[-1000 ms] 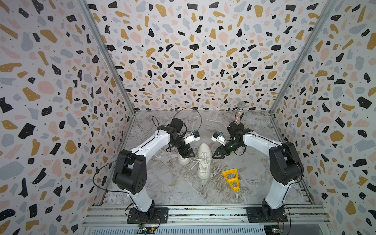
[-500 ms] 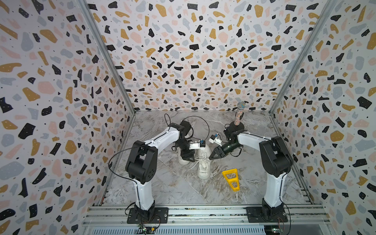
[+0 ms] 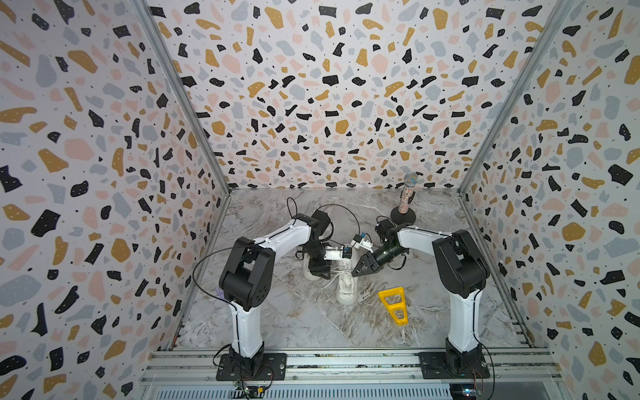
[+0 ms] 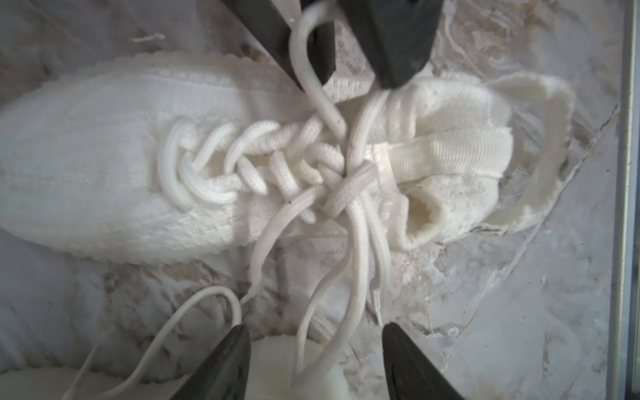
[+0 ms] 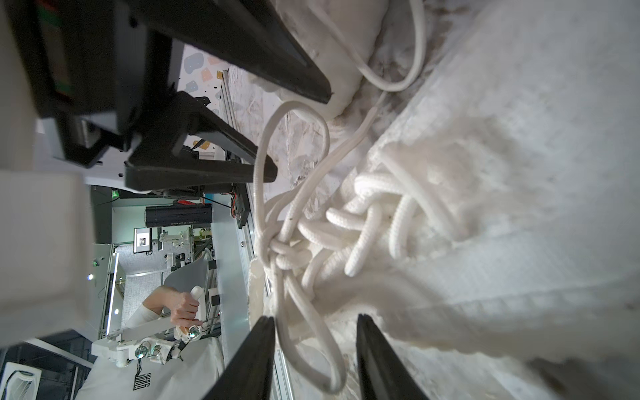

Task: Tie the shoes
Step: Tie the shoelace on the shoe.

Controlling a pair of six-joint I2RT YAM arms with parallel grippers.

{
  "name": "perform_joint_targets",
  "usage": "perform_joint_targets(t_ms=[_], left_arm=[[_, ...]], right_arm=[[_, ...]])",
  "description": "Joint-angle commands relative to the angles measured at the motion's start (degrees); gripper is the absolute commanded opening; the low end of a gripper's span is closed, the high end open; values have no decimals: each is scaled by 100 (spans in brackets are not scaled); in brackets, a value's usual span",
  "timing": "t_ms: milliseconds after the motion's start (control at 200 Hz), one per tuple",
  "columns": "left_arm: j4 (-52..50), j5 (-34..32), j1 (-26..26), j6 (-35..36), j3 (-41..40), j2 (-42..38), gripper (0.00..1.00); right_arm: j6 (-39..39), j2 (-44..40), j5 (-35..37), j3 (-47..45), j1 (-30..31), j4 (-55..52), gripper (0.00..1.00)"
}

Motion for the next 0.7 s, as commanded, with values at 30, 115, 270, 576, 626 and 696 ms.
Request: perform_joint_targets(t_ms=[30, 115, 270, 576, 626, 696], left_arm=[[186, -307, -125, 197, -121, 75, 62], [329, -421, -222, 180, -165, 146, 60], [479, -398, -333, 95, -144, 262, 55], [521, -464, -374, 22, -204, 348, 40], [544, -442, -374, -28, -235, 342, 38], [550, -441, -374, -90, -250, 328, 33]], right_arm=[[-9, 0, -134, 196, 19, -138, 43], [9, 2, -141, 201, 14, -139, 43], [27, 16, -132, 200, 17, -137, 42], [112, 57, -220, 184, 72, -71, 39], [138, 57, -255, 192, 91, -60, 39], [162, 64, -285, 213, 115, -55, 36]])
